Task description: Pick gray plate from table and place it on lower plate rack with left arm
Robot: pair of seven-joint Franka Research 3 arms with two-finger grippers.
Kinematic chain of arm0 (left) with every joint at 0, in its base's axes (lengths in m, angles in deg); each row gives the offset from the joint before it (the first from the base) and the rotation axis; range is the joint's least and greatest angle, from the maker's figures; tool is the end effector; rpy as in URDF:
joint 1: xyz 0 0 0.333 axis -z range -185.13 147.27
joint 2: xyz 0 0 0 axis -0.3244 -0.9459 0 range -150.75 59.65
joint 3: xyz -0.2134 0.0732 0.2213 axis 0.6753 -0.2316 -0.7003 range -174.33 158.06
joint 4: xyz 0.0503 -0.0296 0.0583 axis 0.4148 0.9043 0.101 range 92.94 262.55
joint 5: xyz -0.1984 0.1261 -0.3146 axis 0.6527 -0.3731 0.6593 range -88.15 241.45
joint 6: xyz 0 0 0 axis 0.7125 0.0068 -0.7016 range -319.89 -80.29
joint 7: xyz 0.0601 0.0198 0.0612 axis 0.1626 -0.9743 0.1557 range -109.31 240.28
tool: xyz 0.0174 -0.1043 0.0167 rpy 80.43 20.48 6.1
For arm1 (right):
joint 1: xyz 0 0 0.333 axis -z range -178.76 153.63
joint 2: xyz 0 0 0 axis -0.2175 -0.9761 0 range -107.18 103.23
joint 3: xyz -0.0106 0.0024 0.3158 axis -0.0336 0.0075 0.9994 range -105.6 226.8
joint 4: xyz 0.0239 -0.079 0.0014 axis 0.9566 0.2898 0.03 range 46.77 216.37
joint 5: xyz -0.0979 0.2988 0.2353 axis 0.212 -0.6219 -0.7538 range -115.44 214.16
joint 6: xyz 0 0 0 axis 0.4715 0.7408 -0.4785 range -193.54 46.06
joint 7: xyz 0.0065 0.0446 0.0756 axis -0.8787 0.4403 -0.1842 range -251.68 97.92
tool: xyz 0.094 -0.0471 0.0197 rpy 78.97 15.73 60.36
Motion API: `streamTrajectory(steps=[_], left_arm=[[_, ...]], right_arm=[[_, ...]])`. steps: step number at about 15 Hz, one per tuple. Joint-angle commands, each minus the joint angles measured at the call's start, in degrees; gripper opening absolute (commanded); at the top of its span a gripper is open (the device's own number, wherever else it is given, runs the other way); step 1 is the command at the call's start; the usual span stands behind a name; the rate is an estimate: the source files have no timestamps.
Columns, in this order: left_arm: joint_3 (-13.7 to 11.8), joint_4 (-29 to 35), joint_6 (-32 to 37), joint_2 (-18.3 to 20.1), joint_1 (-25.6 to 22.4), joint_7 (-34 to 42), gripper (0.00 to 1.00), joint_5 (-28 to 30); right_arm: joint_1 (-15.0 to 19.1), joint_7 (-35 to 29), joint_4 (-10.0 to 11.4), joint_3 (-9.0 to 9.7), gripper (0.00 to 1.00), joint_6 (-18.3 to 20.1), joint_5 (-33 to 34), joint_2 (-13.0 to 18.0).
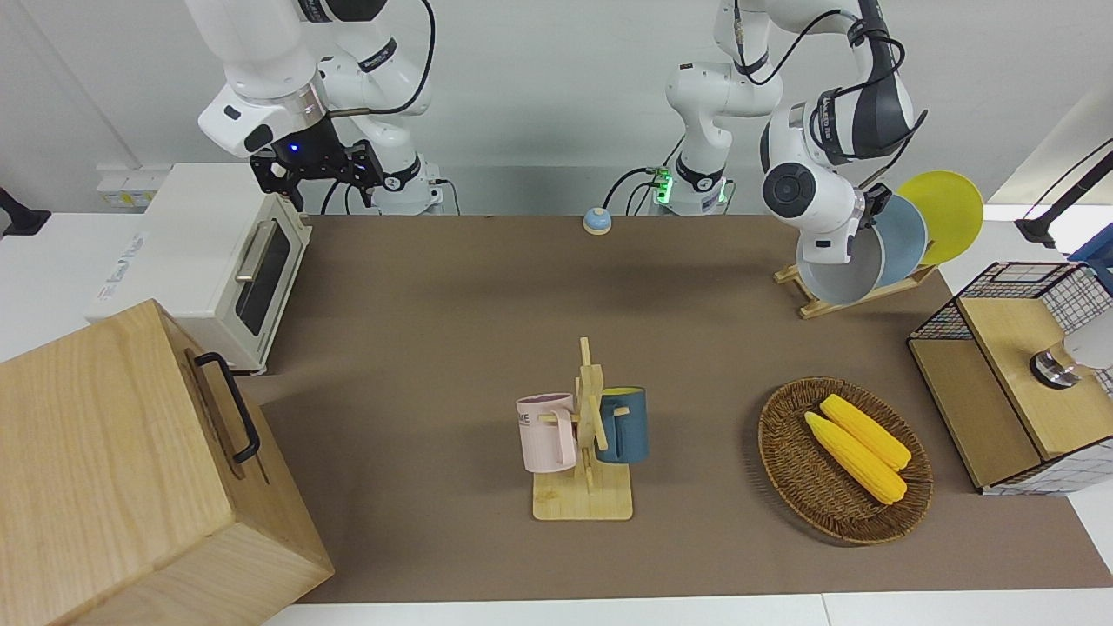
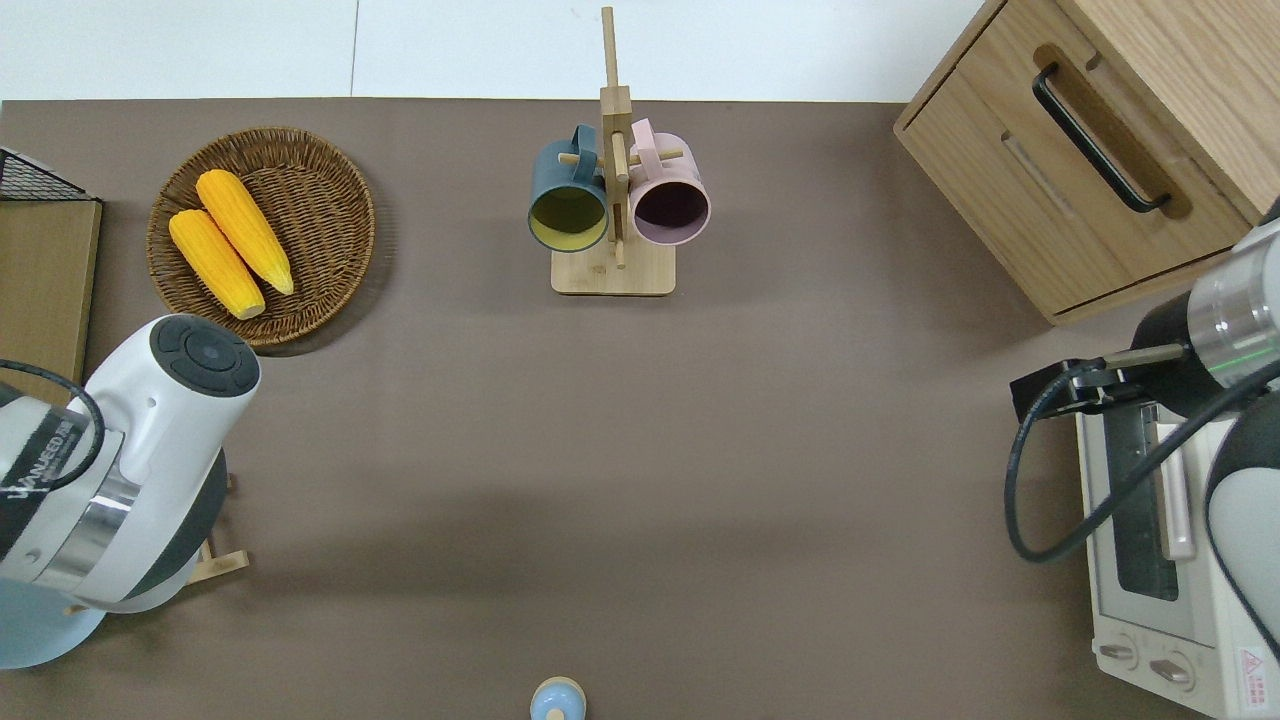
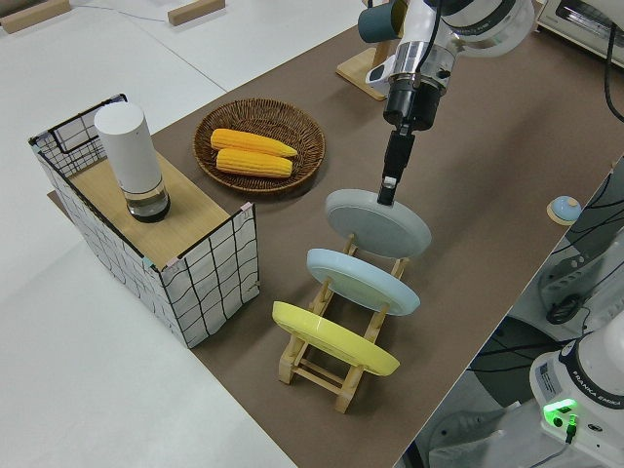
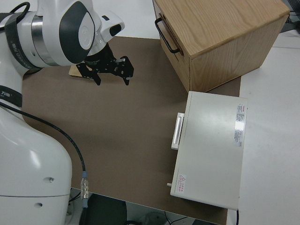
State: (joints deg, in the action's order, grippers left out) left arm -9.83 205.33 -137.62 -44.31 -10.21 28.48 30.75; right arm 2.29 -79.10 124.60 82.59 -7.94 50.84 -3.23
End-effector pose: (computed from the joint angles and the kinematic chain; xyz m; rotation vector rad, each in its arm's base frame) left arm 0.4870 0.0251 0.4376 -2.1304 -0.3946 0.2834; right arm 0.5375 0.0615 0.6421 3.1075 0.1287 -0.1735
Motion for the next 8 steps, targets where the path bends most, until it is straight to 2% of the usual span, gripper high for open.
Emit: streamTrajectory(steps=[1, 8], left_arm=[[-0.6, 2.5, -2.3, 0.7, 0.4, -1.9, 0.0, -1.3], [-0.6, 3.9, -3.5, 0.5, 0.5, -3.6, 0.0, -1.0]], right_arm=[[1.3, -0.7, -0.4, 1.21, 0.983, 0.6, 0.4, 0.1], [1.3, -0.7, -0.4, 1.21, 0.983, 0.6, 0.4, 0.1]])
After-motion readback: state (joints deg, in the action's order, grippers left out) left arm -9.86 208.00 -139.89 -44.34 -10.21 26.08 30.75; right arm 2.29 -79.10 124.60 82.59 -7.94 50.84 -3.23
